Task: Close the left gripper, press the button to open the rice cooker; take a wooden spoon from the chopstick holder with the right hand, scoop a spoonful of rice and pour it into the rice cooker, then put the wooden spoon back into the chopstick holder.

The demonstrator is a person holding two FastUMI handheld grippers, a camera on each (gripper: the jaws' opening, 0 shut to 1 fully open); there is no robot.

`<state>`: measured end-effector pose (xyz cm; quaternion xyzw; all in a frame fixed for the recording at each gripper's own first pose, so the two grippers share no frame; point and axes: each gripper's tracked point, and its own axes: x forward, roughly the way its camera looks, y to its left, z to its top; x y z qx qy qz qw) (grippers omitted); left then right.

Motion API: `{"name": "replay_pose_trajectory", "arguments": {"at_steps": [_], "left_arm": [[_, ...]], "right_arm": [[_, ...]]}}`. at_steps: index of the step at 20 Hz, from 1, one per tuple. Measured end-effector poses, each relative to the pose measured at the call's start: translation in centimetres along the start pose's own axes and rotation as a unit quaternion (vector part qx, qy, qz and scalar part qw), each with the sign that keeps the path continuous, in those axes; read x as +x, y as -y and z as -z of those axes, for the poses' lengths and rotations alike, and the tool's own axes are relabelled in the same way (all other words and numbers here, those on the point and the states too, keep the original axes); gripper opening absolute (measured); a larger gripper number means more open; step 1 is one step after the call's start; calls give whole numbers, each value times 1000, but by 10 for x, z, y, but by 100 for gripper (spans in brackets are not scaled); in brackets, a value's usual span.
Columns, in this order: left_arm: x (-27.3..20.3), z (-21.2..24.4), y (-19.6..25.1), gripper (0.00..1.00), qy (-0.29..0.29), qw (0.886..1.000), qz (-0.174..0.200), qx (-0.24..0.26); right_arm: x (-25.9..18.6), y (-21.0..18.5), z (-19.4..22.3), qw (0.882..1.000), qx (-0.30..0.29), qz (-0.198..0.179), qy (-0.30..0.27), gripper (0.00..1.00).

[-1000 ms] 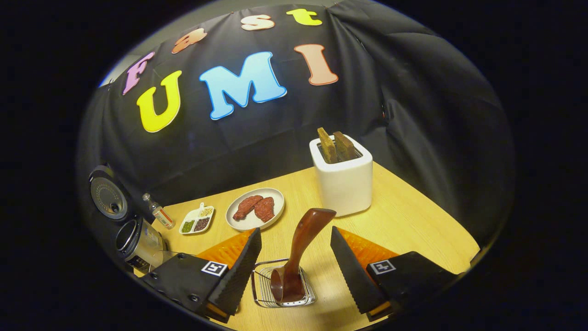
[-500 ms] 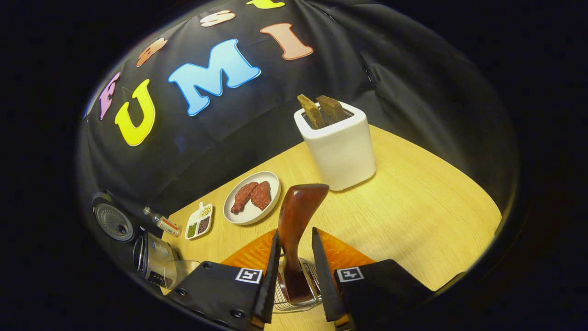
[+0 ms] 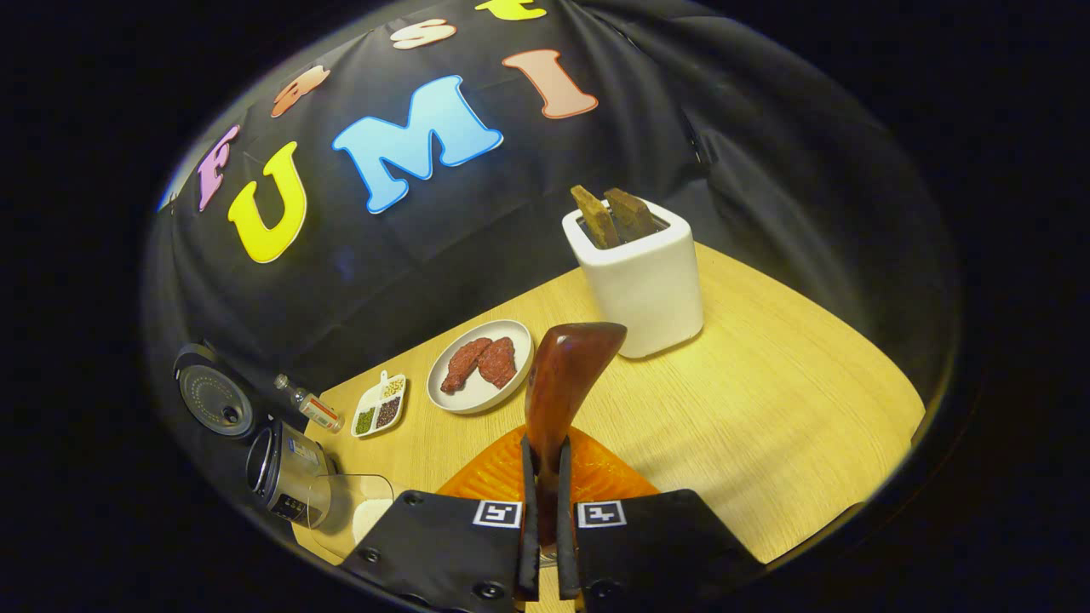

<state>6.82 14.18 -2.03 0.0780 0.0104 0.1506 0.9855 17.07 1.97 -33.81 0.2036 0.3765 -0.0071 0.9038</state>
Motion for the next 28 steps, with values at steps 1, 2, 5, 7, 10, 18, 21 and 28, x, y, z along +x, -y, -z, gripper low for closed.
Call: {"name": "replay_pose_trajectory", "arguments": {"at_steps": [1, 2, 5, 7, 10, 18, 21, 28], "left_arm": [[0, 0, 1, 86, 0, 1000, 1, -2], [0, -1, 0, 86, 0, 1000, 1, -4], [0, 1, 4, 88, 1, 1000, 6, -8], [-2, 5, 6, 87, -1, 1000, 10, -9], [-2, 10, 6, 87, -8, 1000, 14, -10], [0, 22, -18, 88, -14, 1000, 6, -23], [1, 29, -29, 87, -18, 1000, 1, -25], [5, 44, -53, 89, -29, 999, -6, -25]], "right_arm": [[-5, -4, -6, 1000, -7, 0, 7, 6], [-11, -9, -13, 1000, -14, -2, 15, 10], [-30, -25, -33, 998, -38, -10, 40, 10], [-43, -39, -44, 997, -55, -15, 58, 10], [-59, -70, -52, 993, -81, -35, 79, 10], [-78, -157, -38, 974, -176, -81, 116, 10], [-80, -184, -20, 963, -219, -88, 126, 10], [-60, -231, 41, 946, -284, -111, 112, 10]]}}
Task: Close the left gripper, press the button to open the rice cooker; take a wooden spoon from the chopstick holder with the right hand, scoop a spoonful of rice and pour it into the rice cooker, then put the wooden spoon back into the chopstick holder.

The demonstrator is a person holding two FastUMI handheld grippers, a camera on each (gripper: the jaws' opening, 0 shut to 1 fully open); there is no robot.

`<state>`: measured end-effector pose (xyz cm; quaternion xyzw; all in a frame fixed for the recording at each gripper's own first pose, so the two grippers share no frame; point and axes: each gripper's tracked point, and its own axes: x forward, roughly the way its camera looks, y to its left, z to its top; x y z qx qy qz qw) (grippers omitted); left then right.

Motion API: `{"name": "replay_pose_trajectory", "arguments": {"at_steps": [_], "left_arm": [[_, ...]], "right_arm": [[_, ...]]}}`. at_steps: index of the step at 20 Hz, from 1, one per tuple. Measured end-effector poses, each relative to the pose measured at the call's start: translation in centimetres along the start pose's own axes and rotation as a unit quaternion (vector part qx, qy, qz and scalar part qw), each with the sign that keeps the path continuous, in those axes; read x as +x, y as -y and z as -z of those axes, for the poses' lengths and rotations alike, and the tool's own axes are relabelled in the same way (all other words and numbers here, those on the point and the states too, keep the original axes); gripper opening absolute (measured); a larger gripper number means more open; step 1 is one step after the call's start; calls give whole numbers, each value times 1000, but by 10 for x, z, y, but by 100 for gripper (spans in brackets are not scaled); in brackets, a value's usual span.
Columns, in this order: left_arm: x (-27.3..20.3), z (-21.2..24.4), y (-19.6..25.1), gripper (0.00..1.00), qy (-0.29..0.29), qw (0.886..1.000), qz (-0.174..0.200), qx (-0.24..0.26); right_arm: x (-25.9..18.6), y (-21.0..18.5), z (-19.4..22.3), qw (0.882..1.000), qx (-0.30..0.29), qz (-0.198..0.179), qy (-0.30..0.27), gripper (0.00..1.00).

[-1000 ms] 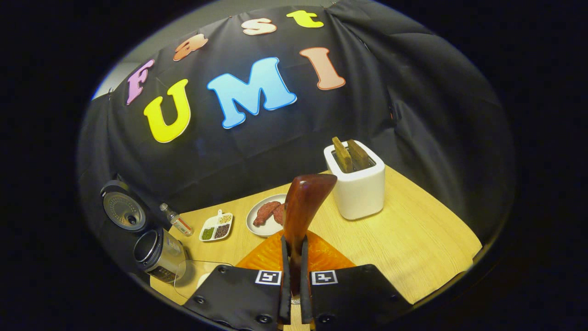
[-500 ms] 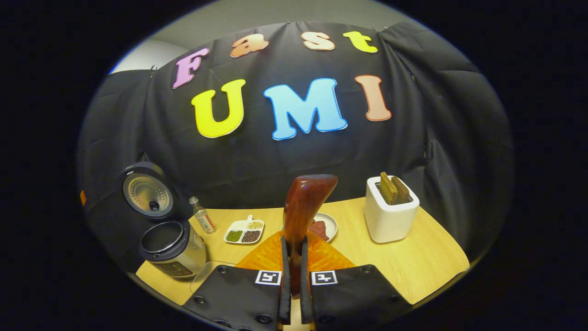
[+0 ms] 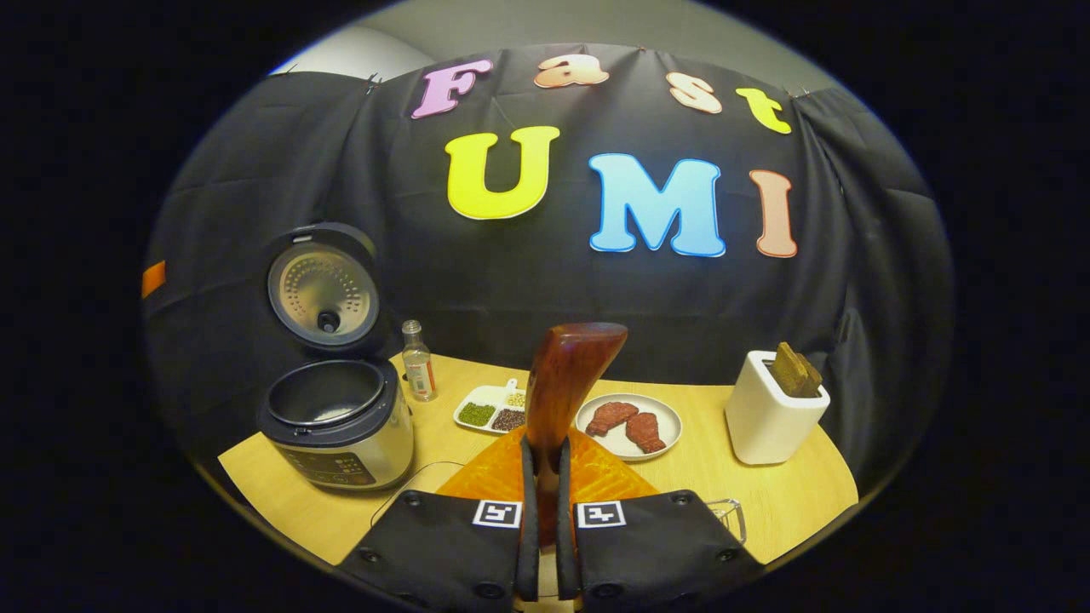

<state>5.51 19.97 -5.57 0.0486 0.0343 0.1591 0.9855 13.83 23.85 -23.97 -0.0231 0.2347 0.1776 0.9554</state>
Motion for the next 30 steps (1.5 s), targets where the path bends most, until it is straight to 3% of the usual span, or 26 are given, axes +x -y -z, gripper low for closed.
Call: {"name": "replay_pose_trajectory", "arguments": {"at_steps": [13, 14, 18, 26, 30], "left_arm": [[11, 21, -39, 87, -12, 999, -29, -5], [11, 21, -41, 86, -13, 999, -31, -4], [12, 26, -40, 86, -16, 999, -31, -2], [15, 27, -24, 87, -16, 1000, -22, -4], [17, 28, -14, 87, -17, 1000, -9, -7]], "right_arm": [[40, -53, 63, 998, -54, -19, -33, 10], [41, -55, 67, 998, -56, -19, -35, 6], [49, -61, 82, 997, -54, -23, -48, 10], [48, -72, 90, 997, 10, -44, -64, 10], [42, -76, 95, 990, 89, -66, -85, 10]]}}
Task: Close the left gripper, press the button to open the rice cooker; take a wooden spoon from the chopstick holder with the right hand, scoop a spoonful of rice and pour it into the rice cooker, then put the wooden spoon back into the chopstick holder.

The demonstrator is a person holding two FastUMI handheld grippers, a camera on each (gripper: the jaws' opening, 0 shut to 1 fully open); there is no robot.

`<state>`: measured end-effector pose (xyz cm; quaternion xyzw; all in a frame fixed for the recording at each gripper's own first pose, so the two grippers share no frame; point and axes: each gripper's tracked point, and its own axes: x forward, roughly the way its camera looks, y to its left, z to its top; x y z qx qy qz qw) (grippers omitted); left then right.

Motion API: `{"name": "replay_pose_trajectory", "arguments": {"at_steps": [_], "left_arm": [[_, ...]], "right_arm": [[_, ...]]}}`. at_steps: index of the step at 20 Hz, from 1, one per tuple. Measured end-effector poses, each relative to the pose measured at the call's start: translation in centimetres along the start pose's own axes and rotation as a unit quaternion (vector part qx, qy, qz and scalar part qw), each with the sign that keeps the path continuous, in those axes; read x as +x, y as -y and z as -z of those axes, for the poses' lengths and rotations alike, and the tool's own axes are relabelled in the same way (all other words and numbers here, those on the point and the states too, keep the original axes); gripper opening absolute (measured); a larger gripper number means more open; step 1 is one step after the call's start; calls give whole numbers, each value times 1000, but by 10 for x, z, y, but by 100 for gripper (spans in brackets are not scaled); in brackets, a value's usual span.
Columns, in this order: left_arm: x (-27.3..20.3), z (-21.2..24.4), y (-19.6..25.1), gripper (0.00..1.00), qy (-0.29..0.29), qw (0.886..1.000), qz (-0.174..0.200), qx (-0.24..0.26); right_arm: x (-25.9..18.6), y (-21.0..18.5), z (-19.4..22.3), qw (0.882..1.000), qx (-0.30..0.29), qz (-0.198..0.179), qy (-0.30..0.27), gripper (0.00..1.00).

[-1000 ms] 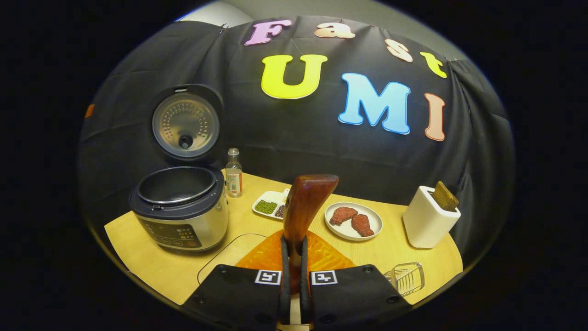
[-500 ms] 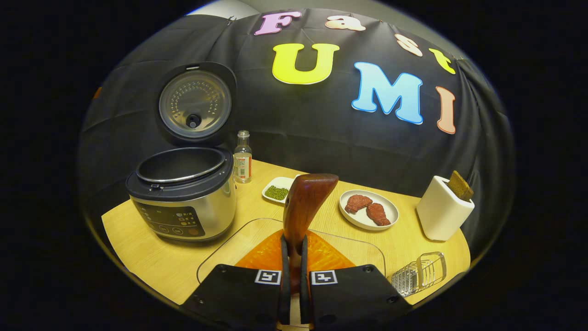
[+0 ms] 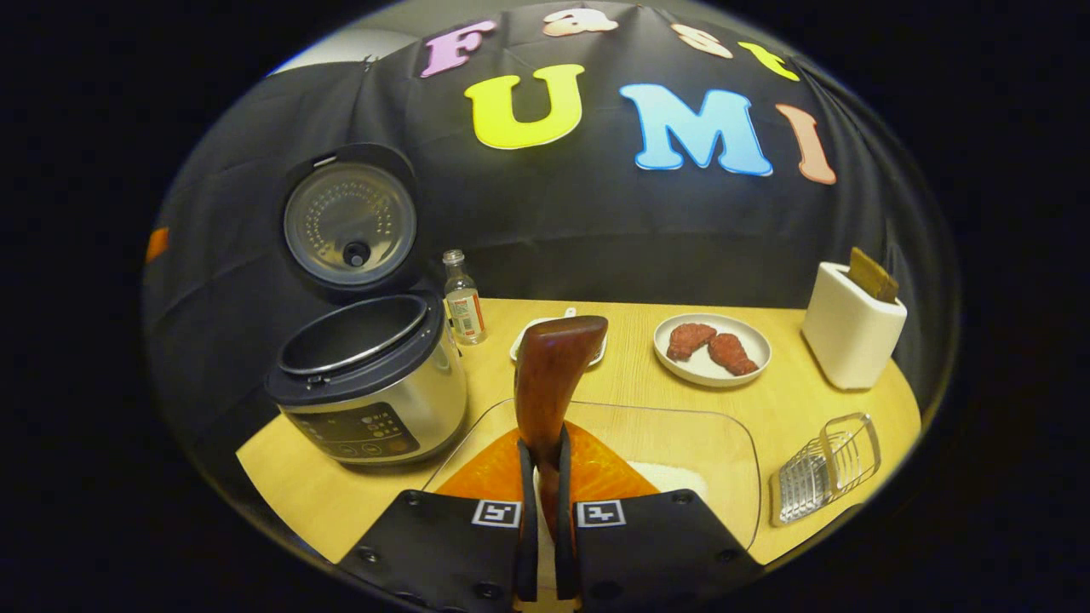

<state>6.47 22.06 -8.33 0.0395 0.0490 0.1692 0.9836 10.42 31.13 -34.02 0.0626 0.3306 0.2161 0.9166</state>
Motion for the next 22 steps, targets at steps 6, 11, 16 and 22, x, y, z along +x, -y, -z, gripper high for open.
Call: {"name": "replay_pose_trajectory", "arguments": {"at_steps": [6, 11, 16, 22], "left_arm": [[-1, -5, 6, 87, 2, 1000, 6, -3], [-4, -5, 7, 89, 1, 1000, 8, -5], [-6, -11, 7, 86, 6, 1000, 9, 1], [-5, -19, 14, 88, 12, 1000, 16, 2]], "right_arm": [[-6, 11, 4, 987, 154, -30, -29, 10], [-3, 42, 17, 950, 307, -27, -55, 7], [-5, 62, 20, 908, 413, -33, -61, 6], [-16, 70, -5, 885, 460, -63, -42, 9]]}}
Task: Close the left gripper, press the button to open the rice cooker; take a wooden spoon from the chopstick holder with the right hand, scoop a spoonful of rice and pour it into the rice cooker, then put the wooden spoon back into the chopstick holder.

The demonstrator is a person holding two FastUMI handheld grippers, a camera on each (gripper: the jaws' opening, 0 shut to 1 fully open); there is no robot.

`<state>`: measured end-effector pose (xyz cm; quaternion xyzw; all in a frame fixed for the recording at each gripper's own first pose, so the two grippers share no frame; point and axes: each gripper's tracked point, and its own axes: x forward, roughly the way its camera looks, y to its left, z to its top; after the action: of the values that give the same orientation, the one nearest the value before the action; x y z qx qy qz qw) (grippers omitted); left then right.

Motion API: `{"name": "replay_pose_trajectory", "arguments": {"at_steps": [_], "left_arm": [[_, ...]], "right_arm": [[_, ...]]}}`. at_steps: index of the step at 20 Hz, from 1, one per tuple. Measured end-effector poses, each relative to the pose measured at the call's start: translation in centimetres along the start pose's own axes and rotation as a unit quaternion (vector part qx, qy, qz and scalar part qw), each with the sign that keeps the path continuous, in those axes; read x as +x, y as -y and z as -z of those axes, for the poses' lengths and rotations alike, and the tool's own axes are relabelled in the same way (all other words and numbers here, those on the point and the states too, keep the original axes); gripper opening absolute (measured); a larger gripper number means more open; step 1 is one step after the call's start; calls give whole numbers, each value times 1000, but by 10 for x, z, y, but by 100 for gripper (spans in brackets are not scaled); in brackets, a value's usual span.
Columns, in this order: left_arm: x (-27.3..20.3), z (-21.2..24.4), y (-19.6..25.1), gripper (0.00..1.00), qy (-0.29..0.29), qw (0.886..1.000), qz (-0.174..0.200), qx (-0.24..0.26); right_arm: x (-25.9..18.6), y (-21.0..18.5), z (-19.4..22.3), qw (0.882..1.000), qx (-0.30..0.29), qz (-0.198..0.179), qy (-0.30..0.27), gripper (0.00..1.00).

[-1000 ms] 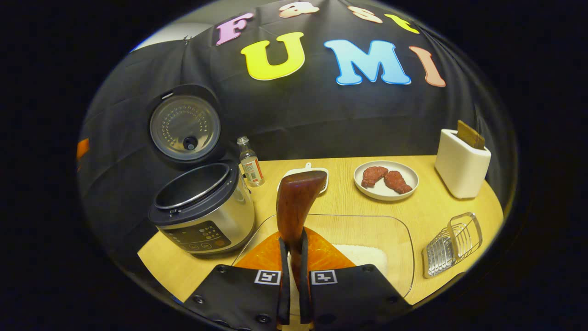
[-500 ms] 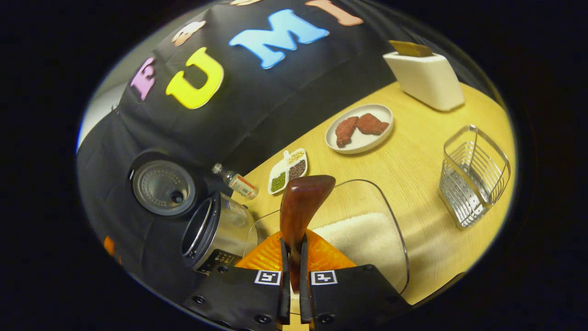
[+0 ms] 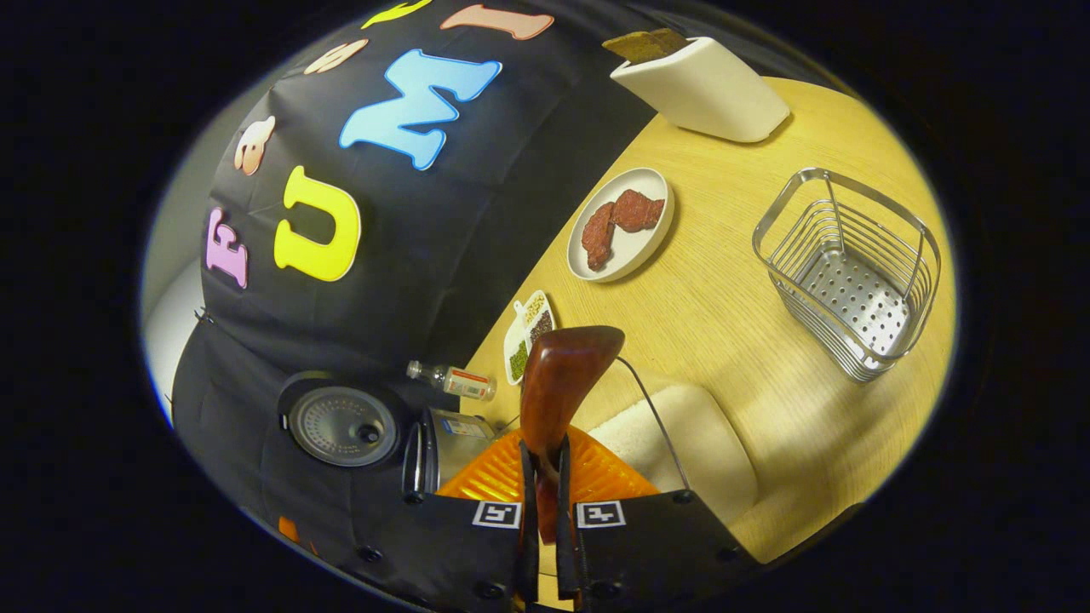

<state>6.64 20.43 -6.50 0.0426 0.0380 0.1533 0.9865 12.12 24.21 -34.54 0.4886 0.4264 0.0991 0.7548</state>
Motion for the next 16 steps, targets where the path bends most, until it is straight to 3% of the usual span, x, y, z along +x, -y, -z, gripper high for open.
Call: {"name": "replay_pose_trajectory", "arguments": {"at_steps": [7, 8, 12, 16], "left_arm": [[4, 2, 5, 88, -1, 1000, 6, -7], [4, 2, 4, 86, -1, 1000, 5, -8], [3, 4, -1, 88, -3, 1000, 0, -20], [1, 6, -11, 87, -4, 1000, -8, -20]], "right_arm": [[-11, -23, -19, 996, 76, -47, -1, 10], [-11, -28, -21, 995, 86, -53, -3, 6], [-9, -55, -19, 989, 122, -86, -15, 10], [1, -83, -9, 989, 101, -104, -31, 10]]}}
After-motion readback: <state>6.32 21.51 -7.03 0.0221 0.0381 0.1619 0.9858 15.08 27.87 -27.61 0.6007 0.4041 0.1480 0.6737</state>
